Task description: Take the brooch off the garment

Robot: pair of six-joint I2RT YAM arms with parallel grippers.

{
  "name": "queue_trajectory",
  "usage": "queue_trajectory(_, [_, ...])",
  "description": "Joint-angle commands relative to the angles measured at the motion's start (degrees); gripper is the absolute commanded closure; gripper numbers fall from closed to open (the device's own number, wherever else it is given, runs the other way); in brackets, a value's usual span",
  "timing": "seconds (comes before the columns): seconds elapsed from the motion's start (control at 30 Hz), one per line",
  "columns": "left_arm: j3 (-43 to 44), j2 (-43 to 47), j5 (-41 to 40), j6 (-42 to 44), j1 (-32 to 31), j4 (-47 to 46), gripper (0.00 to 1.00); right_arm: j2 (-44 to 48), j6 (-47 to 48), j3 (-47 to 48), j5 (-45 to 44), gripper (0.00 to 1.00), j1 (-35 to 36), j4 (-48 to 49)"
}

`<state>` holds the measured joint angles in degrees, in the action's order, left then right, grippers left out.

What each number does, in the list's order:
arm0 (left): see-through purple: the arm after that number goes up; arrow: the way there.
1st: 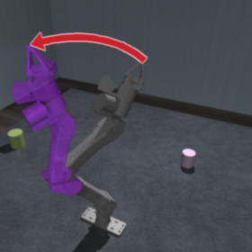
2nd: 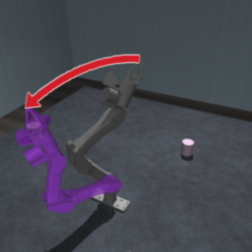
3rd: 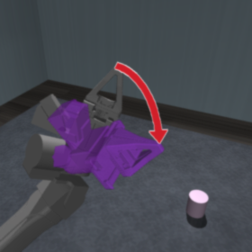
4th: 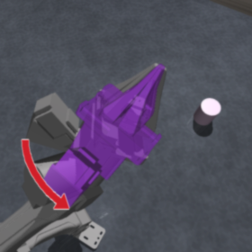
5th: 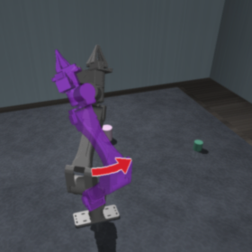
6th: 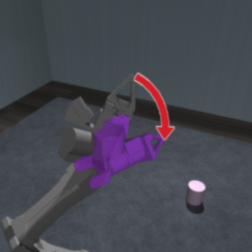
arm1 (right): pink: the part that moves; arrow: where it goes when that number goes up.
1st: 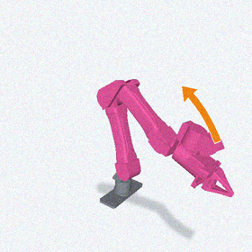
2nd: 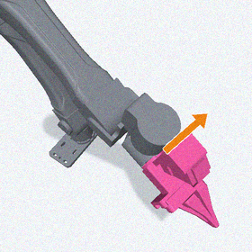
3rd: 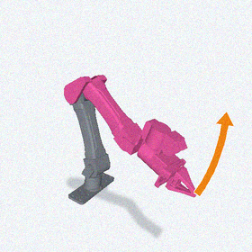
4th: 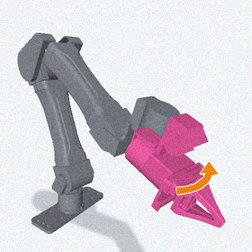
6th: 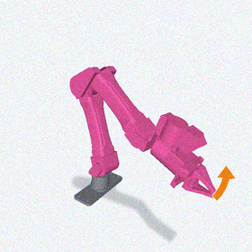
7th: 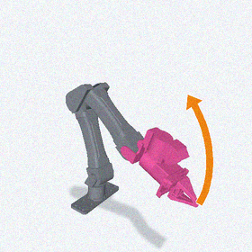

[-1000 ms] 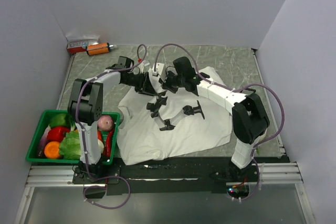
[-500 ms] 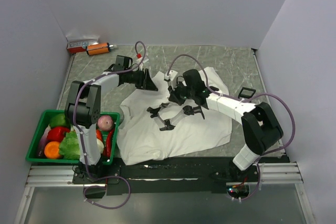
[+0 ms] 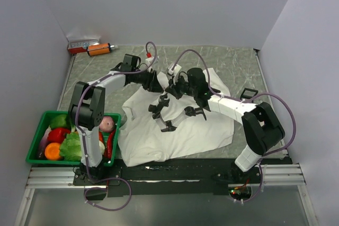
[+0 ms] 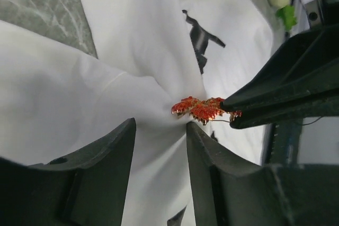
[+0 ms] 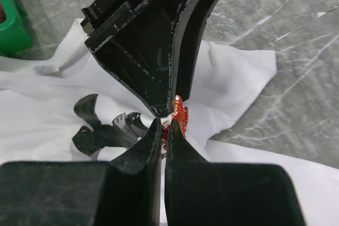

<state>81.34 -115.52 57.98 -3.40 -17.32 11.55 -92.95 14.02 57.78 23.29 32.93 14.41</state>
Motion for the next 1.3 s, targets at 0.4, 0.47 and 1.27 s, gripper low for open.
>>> queue_trajectory(0.4, [5.0, 12.8, -3.7, 47.5, -0.6, 23.3, 0.54, -5.4, -4.6, 9.5, 24.0, 1.0, -3.8, -3.2])
queue_trajectory(0.47, [6.1, 12.4, -4.0, 50.2, -0.9, 26.5, 0.56, -5.8, -4.7, 9.9, 25.0, 1.0, -4.3, -3.6])
queue_trajectory(1.27, [10.4, 9.8, -4.1, 54.7, -4.9, 34.1, 0.99, -5.3, -5.9, 8.8, 25.6, 0.96, -4.7, -3.9])
